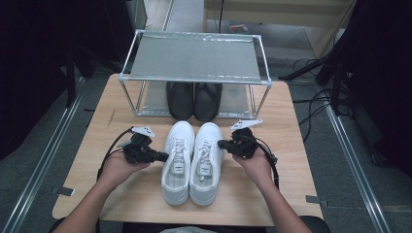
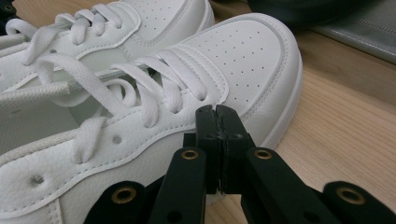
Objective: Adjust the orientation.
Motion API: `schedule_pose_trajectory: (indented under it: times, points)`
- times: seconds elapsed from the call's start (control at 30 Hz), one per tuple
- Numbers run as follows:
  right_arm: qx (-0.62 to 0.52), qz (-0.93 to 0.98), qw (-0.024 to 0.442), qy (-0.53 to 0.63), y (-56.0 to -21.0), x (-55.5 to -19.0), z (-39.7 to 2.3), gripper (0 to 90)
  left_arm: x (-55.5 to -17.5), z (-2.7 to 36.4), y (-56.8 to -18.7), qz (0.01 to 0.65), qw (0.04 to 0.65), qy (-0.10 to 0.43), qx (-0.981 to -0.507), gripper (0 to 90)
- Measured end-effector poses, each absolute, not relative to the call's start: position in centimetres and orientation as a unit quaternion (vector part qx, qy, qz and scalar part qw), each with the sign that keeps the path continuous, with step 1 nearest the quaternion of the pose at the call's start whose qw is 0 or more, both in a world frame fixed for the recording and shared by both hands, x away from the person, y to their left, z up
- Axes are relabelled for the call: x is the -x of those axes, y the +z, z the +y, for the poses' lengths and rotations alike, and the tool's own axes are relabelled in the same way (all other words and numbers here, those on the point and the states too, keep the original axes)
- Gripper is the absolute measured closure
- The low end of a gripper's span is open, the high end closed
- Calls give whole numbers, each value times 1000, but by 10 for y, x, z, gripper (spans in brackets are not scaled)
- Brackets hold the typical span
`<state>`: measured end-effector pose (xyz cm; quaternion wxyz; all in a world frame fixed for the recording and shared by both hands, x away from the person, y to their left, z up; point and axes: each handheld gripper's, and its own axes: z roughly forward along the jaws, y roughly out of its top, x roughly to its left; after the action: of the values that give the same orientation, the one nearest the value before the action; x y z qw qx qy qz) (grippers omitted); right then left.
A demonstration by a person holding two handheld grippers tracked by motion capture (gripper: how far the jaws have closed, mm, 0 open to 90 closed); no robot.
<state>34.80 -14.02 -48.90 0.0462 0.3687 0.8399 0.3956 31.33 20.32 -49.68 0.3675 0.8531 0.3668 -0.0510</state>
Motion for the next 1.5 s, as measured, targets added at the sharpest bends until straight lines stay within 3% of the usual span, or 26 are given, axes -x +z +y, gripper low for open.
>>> schedule_pose_trajectory:
  times: [0.17,0.77,0.9,1.2,1.5]
  points:
    - [-372,838,50,396,-489,-350,-142,899,-310,197,-494,349,405,-70,-842,900]
    - [-381,831,76,398,-490,-366,-141,900,-295,162,-495,289,395,-80,-868,878]
    - [-395,822,77,402,-490,-368,-144,842,-293,165,-492,277,394,-78,-873,857]
    - [-393,815,74,418,-480,-361,-147,752,-296,186,-481,298,408,-53,-861,717]
    - [-382,799,68,460,-467,-344,-154,601,-296,200,-472,317,421,-19,-850,570]
